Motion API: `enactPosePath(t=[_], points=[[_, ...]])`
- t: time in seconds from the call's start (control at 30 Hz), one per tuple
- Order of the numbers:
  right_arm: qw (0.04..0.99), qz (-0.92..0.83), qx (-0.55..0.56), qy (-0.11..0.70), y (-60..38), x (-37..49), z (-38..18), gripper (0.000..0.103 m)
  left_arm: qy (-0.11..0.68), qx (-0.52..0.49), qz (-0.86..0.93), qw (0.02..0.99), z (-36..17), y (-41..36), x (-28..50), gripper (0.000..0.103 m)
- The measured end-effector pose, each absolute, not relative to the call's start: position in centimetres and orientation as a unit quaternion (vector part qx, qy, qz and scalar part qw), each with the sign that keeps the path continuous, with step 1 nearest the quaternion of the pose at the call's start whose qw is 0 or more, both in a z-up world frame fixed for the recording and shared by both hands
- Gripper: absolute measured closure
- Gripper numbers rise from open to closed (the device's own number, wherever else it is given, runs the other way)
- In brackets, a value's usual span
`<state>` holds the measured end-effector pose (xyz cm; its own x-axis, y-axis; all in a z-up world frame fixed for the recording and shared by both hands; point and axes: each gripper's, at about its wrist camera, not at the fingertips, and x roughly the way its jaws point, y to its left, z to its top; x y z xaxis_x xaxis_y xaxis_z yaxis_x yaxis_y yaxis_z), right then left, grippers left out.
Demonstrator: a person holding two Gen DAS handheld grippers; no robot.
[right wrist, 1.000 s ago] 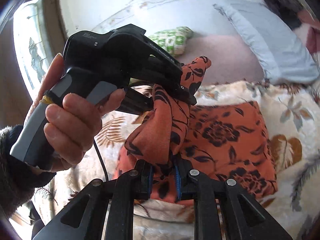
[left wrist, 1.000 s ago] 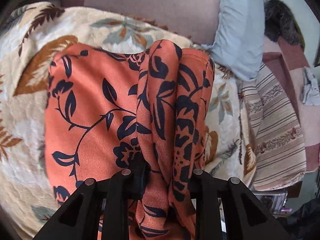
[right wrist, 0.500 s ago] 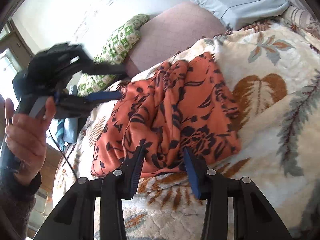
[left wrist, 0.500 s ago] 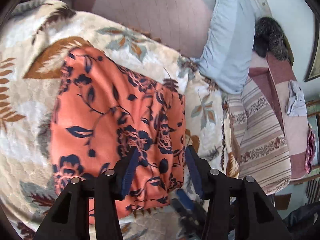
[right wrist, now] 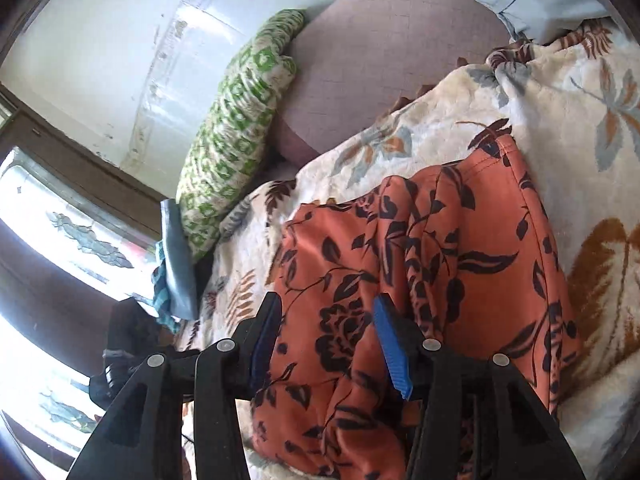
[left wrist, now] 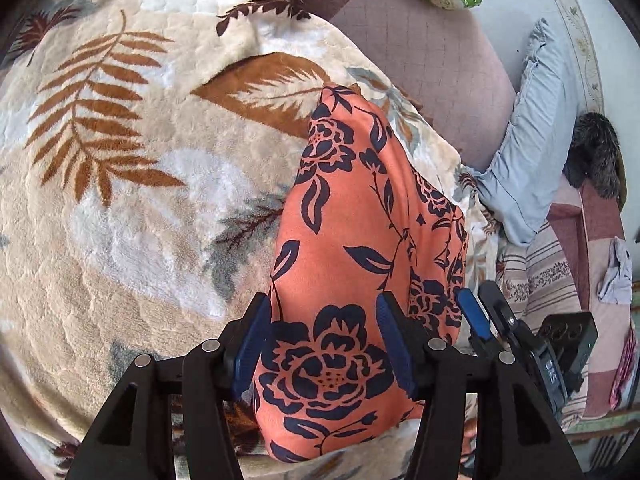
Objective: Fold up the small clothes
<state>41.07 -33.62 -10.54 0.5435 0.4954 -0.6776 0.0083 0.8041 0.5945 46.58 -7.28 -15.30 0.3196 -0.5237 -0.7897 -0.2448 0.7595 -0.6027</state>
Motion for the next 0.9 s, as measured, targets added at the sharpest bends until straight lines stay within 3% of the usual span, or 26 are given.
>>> enactPosePath(t=[0.2,0.23,0.27,0.5,0.77,0.9], points=[[0.825,0.120,0.223,0.505,-32.2,44.8,-13.7,0.053,0.578,-0.340,-0.083,0.737,-17.2,-7.8,49.9,0.049],[0.822,0.125,0.216,0.512,-31.8,45.3,-14.2,0.060,0.583,-0.348,-0.086,0.729,-18.0,-8.2,50.3,0.049],[0.823,0.132,0.204,0.513,-31.5,45.4,-14.4,0.091,0.585,-0.346,-0.082,0.729,-18.3,-8.6,50.6,0.050],[0.866,0.167,0.208,0.423,-35.7,43.6,-7.3,0.091,0.534,-0.331,-0.105,0.771,-15.0,-10.9,50.2,0.055],[0.836,0.083,0.202,0.503,-39.9,45.1,-15.3,0.087,0.580,-0.254,-0.089,0.769,-18.2,-15.6,51.5,0.050],[0.829,0.112,0.255,0.485,-41.2,43.3,-13.3,0.077,0.579,-0.268,-0.094,0.764,-16.6,-14.2,50.3,0.053]])
